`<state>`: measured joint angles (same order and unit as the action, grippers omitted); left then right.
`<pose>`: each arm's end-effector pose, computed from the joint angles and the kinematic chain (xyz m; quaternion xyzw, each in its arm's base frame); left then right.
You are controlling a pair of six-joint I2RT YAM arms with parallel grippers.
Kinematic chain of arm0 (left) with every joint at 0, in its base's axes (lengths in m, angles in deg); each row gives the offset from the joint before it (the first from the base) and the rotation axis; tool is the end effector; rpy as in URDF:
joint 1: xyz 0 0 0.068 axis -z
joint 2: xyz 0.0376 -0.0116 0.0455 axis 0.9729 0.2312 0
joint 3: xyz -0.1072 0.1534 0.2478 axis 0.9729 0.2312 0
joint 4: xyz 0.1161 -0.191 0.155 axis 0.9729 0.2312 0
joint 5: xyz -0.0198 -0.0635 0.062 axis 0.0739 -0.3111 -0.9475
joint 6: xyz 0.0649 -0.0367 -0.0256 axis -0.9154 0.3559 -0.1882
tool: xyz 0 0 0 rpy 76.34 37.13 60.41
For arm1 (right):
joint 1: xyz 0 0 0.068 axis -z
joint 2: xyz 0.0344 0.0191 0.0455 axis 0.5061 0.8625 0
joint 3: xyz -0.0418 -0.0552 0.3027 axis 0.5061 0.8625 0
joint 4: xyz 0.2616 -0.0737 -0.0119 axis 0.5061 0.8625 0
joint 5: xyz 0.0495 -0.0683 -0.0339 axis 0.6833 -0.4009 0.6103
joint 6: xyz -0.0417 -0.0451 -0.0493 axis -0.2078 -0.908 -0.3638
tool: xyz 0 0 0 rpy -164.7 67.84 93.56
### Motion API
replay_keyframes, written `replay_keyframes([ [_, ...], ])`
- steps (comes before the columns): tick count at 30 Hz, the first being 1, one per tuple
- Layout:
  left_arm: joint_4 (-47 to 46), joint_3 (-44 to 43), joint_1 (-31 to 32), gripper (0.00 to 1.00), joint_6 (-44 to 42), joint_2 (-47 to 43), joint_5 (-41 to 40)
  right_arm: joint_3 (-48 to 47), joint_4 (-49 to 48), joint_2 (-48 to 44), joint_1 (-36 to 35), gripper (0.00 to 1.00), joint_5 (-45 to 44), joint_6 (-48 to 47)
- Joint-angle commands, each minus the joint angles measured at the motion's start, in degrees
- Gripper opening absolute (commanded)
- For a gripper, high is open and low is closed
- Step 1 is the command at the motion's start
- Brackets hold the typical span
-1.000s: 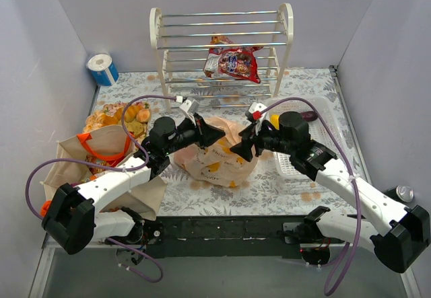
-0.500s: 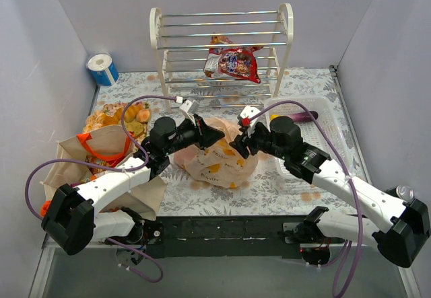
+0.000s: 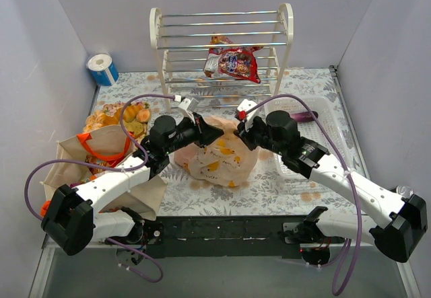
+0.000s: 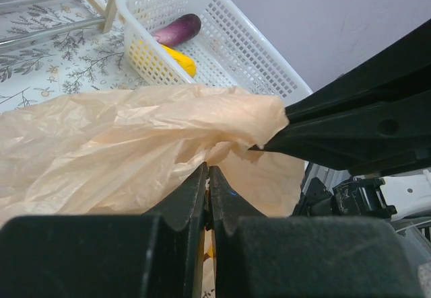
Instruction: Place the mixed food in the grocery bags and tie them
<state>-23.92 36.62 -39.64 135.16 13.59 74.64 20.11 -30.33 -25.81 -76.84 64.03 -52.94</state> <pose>0.2254 -0.1999 0.3128 -0.0828 0.7452 -0.5957 0.2879 0.1914 0.2037 0.3569 -0.3848 0.7019 0.1964 0.5662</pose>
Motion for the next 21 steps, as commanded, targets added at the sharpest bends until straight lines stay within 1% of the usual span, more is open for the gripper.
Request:
replay_keyframes([
  [1, 1.82, -2.03, 0.10, 0.00, 0.28, -1.62, -1.64, -4.81, -0.13, -2.27, -0.85, 0.12, -2.68, 1.47],
  [2, 2.08, -2.12, 0.10, 0.00, 0.28, -1.63, -1.72, -4.90, -0.13, -2.36, -0.94, 0.12, -2.68, 1.56],
  [4, 2.52, -2.12, 0.10, 0.00, 0.11, -1.71, -1.81, -4.82, -0.31, -2.27, -1.03, 0.15, -2.60, 1.65],
  [5, 2.70, -2.12, 0.10, 0.00, 0.02, -1.63, -1.64, -4.82, -0.39, -2.19, -1.11, 0.18, -2.51, 1.65],
  [6, 2.35, -2.03, 0.10, 0.00, -0.07, -1.71, -1.20, -4.73, -0.74, -2.01, -1.11, 0.22, -2.33, 1.56],
  [7, 2.08, -1.68, 0.10, 0.00, 0.02, -1.89, -1.02, -4.55, -0.92, -1.83, -1.11, 0.22, -2.07, 1.56],
  [8, 1.82, -1.77, 0.10, 0.00, 0.19, -1.89, -0.93, -4.55, -1.01, -1.40, -1.11, 0.18, -1.90, 1.82],
  [9, 1.91, -1.77, 0.10, 0.00, 0.46, -1.89, -1.37, -4.73, -0.92, -1.22, -1.29, 0.03, -1.81, 2.00],
  [10, 2.25, -2.03, 0.10, 0.00, 0.54, -1.80, -1.90, -4.81, -1.10, -1.13, -1.46, 0.01, -1.81, 2.35],
  [17, 3.05, -2.73, -0.08, 0.00, 3.35, -1.62, -4.62, -5.87, -0.31, -2.36, -5.59, 0.01, 0.04, 7.09],
  [20, 2.70, -2.56, -0.25, 0.00, 4.32, -1.63, -5.33, -4.64, -0.39, -2.54, -7.87, 0.01, 0.48, 9.56],
  [21, 2.70, -2.56, -0.25, 0.00, 4.41, -1.45, -5.33, -3.33, -0.66, -2.62, -8.32, 0.01, 0.22, 11.82],
])
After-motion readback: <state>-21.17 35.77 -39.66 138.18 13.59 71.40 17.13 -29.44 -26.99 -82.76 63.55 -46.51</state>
